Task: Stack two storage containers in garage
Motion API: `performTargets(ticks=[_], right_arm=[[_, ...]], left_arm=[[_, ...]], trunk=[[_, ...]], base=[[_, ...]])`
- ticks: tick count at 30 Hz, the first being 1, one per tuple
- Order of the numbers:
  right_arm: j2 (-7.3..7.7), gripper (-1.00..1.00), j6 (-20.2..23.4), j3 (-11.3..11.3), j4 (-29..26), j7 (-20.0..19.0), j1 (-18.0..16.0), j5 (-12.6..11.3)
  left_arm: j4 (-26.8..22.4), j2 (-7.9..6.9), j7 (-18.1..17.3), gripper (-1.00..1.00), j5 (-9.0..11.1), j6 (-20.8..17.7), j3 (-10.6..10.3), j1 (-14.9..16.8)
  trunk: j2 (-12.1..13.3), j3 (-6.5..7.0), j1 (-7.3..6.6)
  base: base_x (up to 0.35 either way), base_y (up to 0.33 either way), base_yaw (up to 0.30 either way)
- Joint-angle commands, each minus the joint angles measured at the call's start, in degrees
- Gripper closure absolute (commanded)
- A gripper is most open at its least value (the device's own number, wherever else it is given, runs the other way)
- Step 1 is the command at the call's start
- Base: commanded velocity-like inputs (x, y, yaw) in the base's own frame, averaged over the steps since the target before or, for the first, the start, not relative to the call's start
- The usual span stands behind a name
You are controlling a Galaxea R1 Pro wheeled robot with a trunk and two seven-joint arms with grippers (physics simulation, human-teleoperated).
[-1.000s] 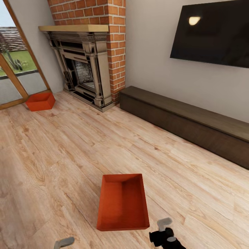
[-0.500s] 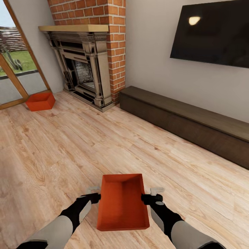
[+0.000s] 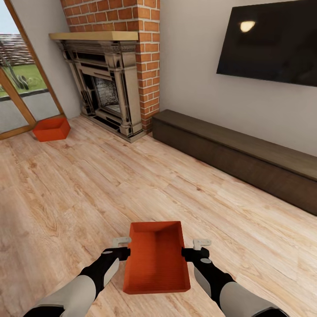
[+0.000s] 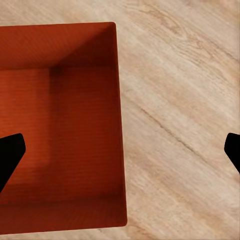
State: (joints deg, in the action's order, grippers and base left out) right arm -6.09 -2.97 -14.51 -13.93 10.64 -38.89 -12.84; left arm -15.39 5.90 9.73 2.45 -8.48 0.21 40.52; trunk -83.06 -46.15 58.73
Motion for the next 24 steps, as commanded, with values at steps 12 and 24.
performTargets(ticks=[12,24], right_arm=[[0.02,-1.0,-0.13,-1.98,0.06,0.34,-0.04,-0.75],[-0.02,-1.0,-0.1,-2.01,0.05,0.51,-0.04,-0.7]], left_arm=[[-0.17,0.05,0.19,-1.0,0.45,-0.31,0.04,0.0],[-0.24,0.0,0.21,-1.0,0.54,-0.34,0.12,0.0]], trunk=[[-0.02,-0.04,0.0],[-0.02,-0.04,0.0]], base=[[0.0,0.0,0.0],[0.0,0.0,0.0]])
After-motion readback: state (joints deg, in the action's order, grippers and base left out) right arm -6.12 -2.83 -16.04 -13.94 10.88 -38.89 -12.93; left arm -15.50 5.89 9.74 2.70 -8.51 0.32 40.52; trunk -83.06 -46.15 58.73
